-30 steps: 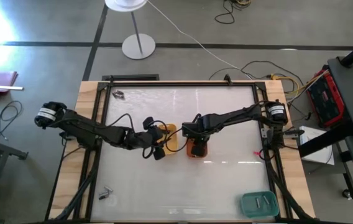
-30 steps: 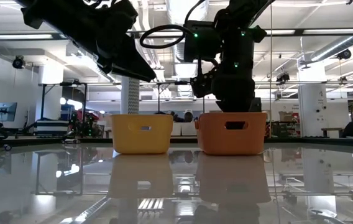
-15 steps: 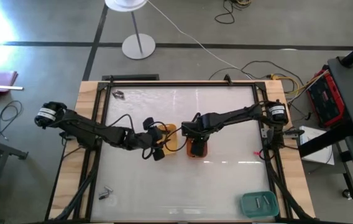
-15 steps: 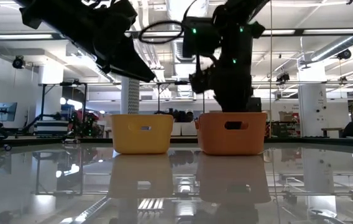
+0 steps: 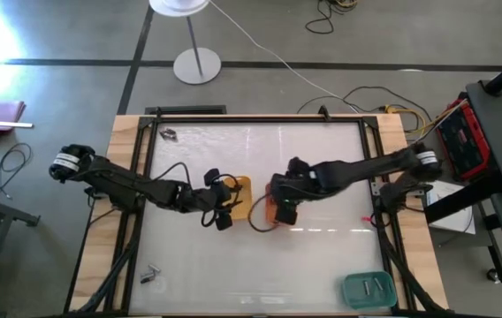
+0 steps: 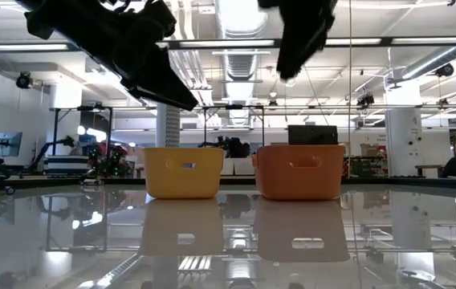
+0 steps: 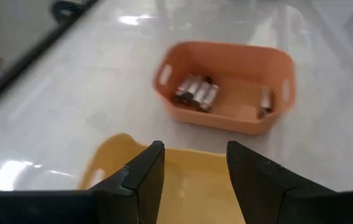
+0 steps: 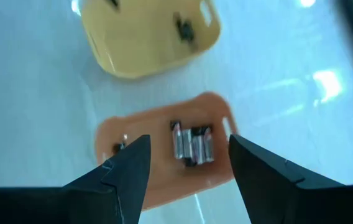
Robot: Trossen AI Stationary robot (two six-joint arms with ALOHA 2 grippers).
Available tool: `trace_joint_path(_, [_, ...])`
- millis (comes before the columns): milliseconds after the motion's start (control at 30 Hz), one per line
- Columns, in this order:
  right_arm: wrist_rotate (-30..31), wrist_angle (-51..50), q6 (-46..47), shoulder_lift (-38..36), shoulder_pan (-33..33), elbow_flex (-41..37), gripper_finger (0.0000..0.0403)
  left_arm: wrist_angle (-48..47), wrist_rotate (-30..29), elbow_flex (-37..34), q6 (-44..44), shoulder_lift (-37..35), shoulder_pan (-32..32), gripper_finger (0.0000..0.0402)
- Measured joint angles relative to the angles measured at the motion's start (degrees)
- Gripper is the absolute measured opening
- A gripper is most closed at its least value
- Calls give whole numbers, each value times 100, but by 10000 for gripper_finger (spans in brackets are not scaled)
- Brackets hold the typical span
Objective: Sort batteries
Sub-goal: Adjust the yellow bin
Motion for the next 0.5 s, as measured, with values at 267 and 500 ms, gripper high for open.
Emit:
trace_joint_path(267, [647, 66, 210, -325, 289, 3, 210, -265, 470, 308, -311, 742, 80, 157])
trace_joint_path(500, [645, -79, 368, -222, 338, -40, 210, -2392, 478, 1607, -479, 1490, 61, 157])
